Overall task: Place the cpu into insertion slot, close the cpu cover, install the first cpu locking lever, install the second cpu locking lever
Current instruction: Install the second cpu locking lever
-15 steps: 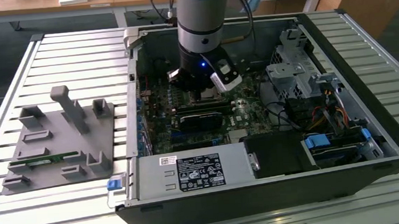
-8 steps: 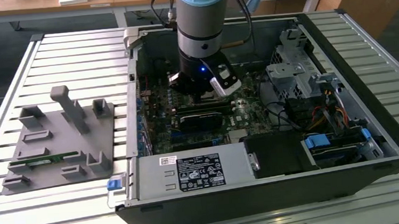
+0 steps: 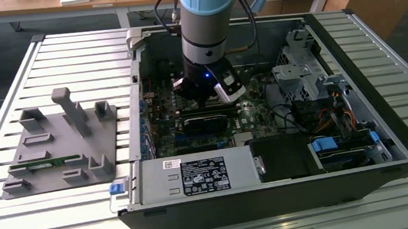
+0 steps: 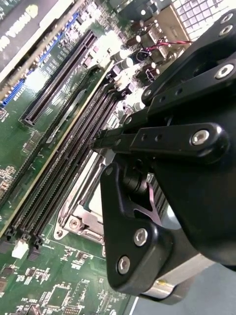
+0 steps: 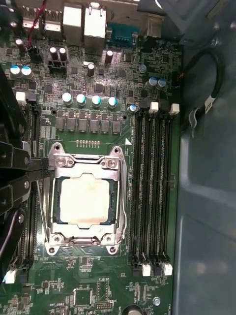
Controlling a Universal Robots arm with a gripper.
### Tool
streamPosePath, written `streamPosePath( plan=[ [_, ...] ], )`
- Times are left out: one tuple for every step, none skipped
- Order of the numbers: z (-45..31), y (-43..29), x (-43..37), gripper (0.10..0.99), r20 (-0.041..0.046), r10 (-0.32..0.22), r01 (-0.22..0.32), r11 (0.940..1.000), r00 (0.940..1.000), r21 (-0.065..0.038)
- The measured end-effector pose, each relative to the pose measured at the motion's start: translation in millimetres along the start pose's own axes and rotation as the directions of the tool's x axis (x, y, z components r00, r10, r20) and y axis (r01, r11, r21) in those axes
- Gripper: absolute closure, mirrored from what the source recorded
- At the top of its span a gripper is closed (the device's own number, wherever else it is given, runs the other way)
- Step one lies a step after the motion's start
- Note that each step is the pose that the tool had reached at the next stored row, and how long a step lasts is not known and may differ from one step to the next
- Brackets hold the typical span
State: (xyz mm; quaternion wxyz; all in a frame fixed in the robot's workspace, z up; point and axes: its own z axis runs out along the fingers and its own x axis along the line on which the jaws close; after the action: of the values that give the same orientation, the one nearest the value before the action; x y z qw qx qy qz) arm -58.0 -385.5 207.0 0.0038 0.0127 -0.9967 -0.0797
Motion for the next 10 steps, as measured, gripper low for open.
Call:
streamPosePath(
  plan=[
    [0.6,-0.1,0.1,0.980,0.0000,0.000,0.000,1.0000,1.0000,-0.002],
    [1.0,-0.8,0.1,0.980,0.0000,0.000,0.000,1.0000,1.0000,-0.007],
    [1.1,-2.0,0.2,0.980,0.0003,0.000,0.000,0.9999,1.0000,-0.012],
    [1.1,-3.4,0.4,0.980,0.0004,0.000,0.000,0.9999,1.0000,-0.017],
    [1.0,-4.9,0.6,0.980,0.0004,0.000,0.000,0.9998,1.0000,-0.021],
    [0.9,-6.3,0.9,0.980,0.0006,0.000,0.000,0.9997,1.0000,-0.025],
    [0.9,-7.2,1.8,0.980,0.0008,0.000,0.000,0.9996,1.0000,-0.030],
    [0.9,-7.9,3.5,0.980,0.0011,0.000,0.000,0.9994,1.0000,-0.034],
    [0.9,-8.5,5.1,0.980,0.0016,0.000,0.001,0.9992,1.0000,-0.039],
    [0.8,-9.2,6.7,0.980,0.0021,-0.001,0.001,0.9990,1.0000,-0.044]
  ],
)
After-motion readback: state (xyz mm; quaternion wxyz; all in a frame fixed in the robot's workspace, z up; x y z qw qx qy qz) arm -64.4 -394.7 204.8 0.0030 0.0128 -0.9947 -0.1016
